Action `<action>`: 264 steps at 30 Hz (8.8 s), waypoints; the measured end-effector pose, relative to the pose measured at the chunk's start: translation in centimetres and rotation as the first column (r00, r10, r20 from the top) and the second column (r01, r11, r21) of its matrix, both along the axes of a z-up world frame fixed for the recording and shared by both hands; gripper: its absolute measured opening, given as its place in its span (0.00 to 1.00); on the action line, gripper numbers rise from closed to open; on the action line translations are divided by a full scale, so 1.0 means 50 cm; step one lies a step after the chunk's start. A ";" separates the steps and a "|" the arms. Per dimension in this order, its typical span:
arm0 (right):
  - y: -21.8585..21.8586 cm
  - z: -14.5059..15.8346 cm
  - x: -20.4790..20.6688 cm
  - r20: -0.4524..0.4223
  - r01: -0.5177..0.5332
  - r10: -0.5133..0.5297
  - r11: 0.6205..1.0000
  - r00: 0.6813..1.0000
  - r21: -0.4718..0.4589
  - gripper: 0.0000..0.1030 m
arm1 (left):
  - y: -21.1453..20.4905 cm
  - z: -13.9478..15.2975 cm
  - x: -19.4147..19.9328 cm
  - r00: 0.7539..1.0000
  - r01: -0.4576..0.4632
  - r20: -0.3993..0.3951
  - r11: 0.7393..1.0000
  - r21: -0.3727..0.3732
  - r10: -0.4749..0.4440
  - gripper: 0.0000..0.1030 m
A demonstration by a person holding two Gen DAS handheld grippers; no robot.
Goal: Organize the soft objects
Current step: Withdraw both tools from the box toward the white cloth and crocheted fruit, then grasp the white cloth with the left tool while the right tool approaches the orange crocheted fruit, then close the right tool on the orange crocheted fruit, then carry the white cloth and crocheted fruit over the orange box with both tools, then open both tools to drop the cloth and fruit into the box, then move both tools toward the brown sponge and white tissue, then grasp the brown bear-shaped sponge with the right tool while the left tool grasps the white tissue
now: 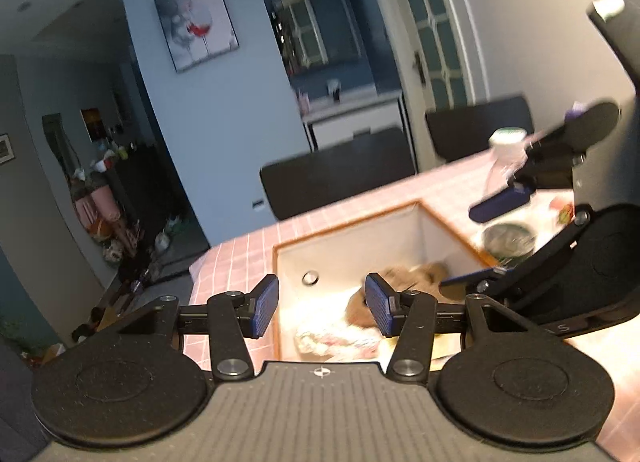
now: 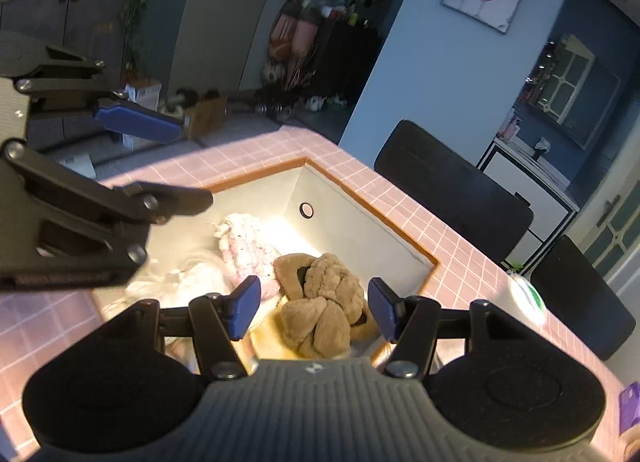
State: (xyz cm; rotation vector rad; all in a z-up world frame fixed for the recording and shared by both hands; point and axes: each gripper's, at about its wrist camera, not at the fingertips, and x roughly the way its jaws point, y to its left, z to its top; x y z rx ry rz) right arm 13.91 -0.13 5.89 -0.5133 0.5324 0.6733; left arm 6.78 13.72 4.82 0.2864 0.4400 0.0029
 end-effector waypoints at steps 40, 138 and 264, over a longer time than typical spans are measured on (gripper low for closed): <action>-0.529 -0.178 0.084 -0.218 0.356 -0.350 0.934 0.911 -0.011 0.63 | -0.436 -0.187 0.095 0.948 0.291 -0.108 0.954 -0.076 -0.298 0.59; -0.541 -0.233 0.395 -0.232 0.387 -0.364 0.920 0.902 0.062 0.45 | -0.452 -0.180 0.249 0.986 0.128 -0.088 0.981 -0.146 -0.142 0.04; -0.342 -0.248 0.319 -0.322 -0.016 0.010 1.000 0.947 -0.016 0.82 | -0.444 -0.119 0.185 0.818 0.479 -0.431 0.866 0.145 -0.381 0.49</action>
